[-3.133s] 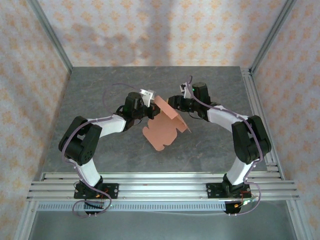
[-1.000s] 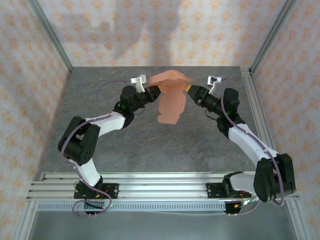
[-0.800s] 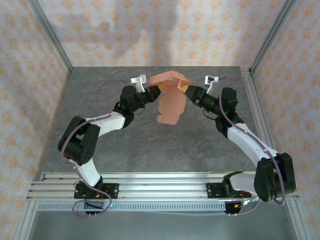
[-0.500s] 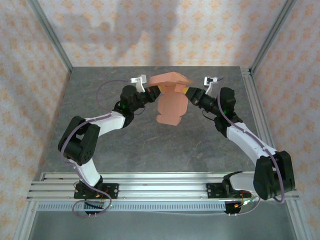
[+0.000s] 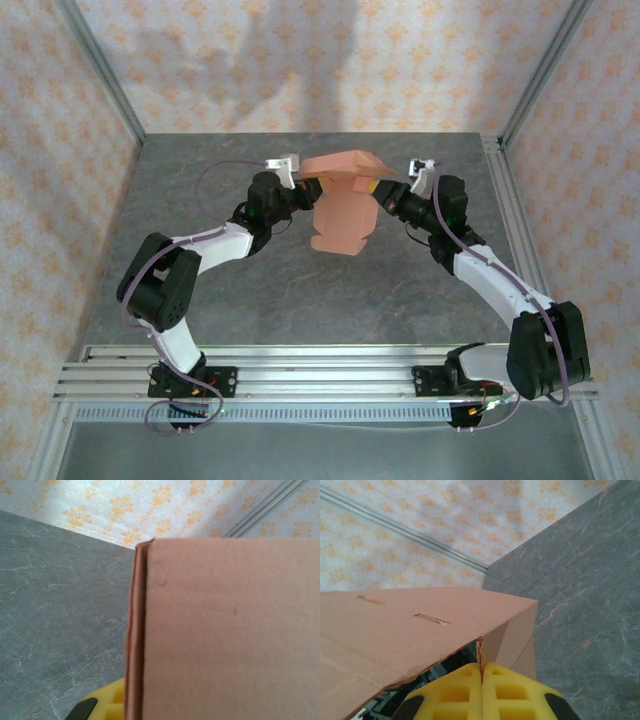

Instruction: Fold the paper box

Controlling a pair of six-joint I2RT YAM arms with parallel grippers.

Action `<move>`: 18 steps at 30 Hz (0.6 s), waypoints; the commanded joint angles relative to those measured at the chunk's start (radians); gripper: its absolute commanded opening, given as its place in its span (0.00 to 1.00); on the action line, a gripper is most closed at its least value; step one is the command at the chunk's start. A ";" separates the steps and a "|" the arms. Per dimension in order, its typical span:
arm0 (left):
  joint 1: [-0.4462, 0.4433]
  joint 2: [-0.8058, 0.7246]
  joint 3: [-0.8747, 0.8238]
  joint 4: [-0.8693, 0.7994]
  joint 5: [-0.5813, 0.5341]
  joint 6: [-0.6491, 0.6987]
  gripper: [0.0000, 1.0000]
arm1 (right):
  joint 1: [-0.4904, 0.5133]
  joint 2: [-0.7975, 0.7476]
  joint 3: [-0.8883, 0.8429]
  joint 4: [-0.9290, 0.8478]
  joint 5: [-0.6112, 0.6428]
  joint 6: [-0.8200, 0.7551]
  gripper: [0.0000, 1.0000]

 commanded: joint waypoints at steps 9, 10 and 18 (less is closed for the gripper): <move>-0.007 -0.027 0.004 -0.038 -0.128 0.000 0.00 | 0.003 -0.127 0.023 -0.121 0.117 -0.117 0.62; -0.007 -0.026 0.004 -0.051 -0.155 -0.006 0.00 | 0.003 -0.147 0.025 -0.156 0.150 -0.132 0.64; -0.010 -0.029 -0.016 -0.114 -0.352 -0.036 0.00 | 0.020 -0.256 0.139 -0.459 0.369 -0.175 0.66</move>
